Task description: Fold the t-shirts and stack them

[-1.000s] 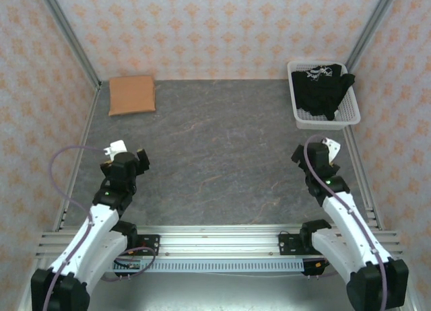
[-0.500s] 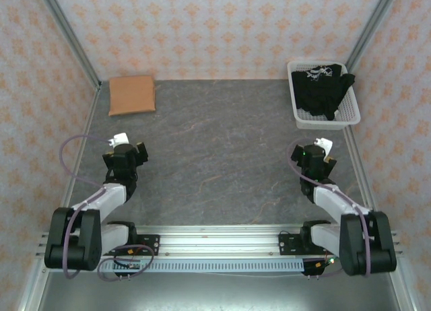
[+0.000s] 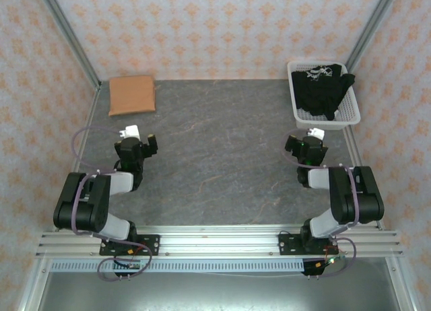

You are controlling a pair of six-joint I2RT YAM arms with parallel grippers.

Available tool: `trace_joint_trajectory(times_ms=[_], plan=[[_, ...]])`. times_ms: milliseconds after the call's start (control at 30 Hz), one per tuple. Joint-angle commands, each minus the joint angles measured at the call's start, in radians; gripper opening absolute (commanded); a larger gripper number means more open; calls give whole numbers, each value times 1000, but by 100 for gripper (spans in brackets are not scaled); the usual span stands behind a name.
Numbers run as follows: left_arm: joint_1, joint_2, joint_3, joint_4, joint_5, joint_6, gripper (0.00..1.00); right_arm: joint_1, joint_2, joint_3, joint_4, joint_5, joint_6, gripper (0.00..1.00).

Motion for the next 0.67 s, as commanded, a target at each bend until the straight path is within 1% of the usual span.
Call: trace_joint_trajectory(times_ms=[0, 33, 67, 100, 133, 267, 367, 633], plan=[[-9, 21, 4, 81, -33, 30, 100, -6, -2, 3, 79, -42, -22, 99], [-9, 8, 16, 42, -32, 25, 100, -5, 3, 1, 89, -42, -22, 99], [-8, 21, 6, 86, -32, 30, 100, -6, 3, 5, 81, -42, -22, 99], [-9, 9, 16, 43, -31, 26, 100, -6, 2, 7, 77, -42, -24, 99], [-9, 17, 8, 75, -32, 28, 100, -5, 2, 7, 79, -41, -27, 99], [-13, 13, 17, 51, -36, 34, 100, 4, -2, 4, 80, -35, -36, 99], [-46, 22, 31, 41, -79, 63, 100, 5, 0, 8, 76, -40, -41, 99], [-46, 21, 33, 32, -76, 60, 100, 15, 1, 6, 76, -24, -47, 99]])
